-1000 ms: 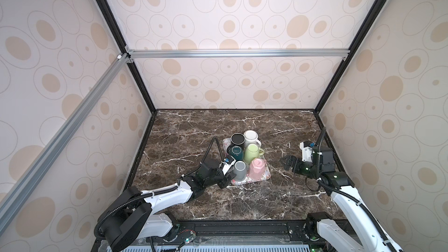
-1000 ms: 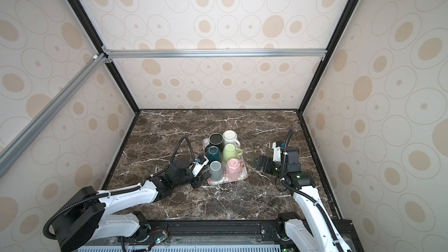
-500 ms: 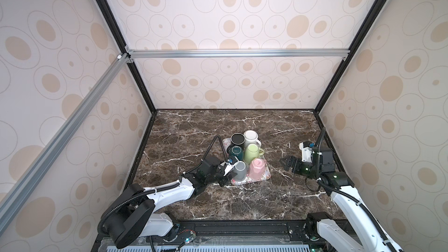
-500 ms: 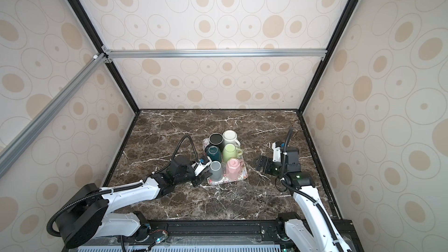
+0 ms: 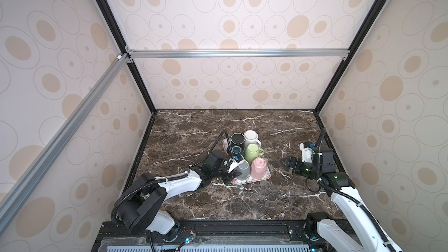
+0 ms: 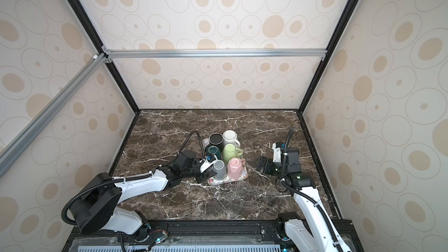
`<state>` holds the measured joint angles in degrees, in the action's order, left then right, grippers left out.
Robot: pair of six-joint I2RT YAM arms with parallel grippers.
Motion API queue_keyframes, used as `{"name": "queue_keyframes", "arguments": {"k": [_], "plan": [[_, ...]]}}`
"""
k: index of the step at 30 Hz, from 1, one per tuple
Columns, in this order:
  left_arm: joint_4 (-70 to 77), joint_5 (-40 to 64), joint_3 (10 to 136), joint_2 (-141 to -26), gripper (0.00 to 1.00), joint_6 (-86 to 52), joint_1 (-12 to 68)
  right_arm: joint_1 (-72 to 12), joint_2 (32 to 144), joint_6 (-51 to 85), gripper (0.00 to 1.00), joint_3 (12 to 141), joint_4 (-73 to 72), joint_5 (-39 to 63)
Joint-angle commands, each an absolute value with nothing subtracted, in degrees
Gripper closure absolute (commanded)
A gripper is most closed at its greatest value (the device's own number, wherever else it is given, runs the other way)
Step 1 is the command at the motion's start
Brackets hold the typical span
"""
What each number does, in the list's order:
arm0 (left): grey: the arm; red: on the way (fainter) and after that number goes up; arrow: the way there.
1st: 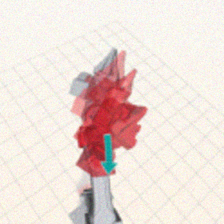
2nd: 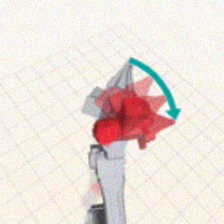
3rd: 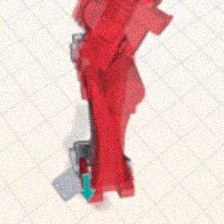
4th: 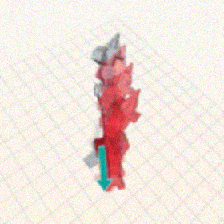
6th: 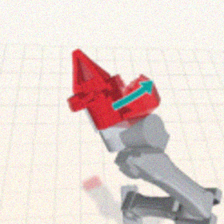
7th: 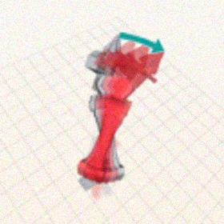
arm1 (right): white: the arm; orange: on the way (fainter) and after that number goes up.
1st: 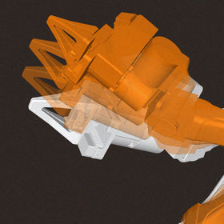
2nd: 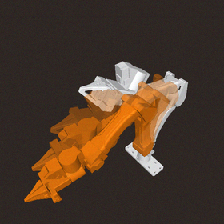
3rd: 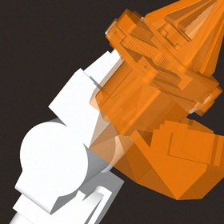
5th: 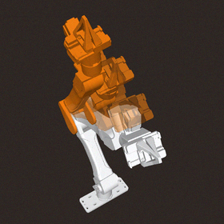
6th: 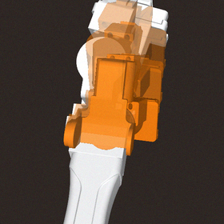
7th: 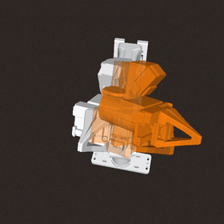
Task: Turn the mug right side up
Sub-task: Pick up the mug from the tray.
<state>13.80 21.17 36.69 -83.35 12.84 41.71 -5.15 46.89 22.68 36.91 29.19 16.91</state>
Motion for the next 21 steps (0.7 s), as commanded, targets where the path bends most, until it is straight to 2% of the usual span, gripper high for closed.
{"name": "queue_keyframes", "arguments": {"k": [1,8,21], "plan": [[12.0,23.4,37.3,-82.9,0.49,13.3,41.4,-5.3,45.8,22.6,0.0,36.0,30.4,16.6],[12.2,23.1,35.6,-81.0,0.55,12.2,41.4,-5.3,45.8,22.6,0.0,35.6,30.3,16.5],[10.0,24.1,37.1,-85.1,0.59,11.2,41.4,-5.3,45.1,22.6,0.0,35.2,30.7,16.3]]}}
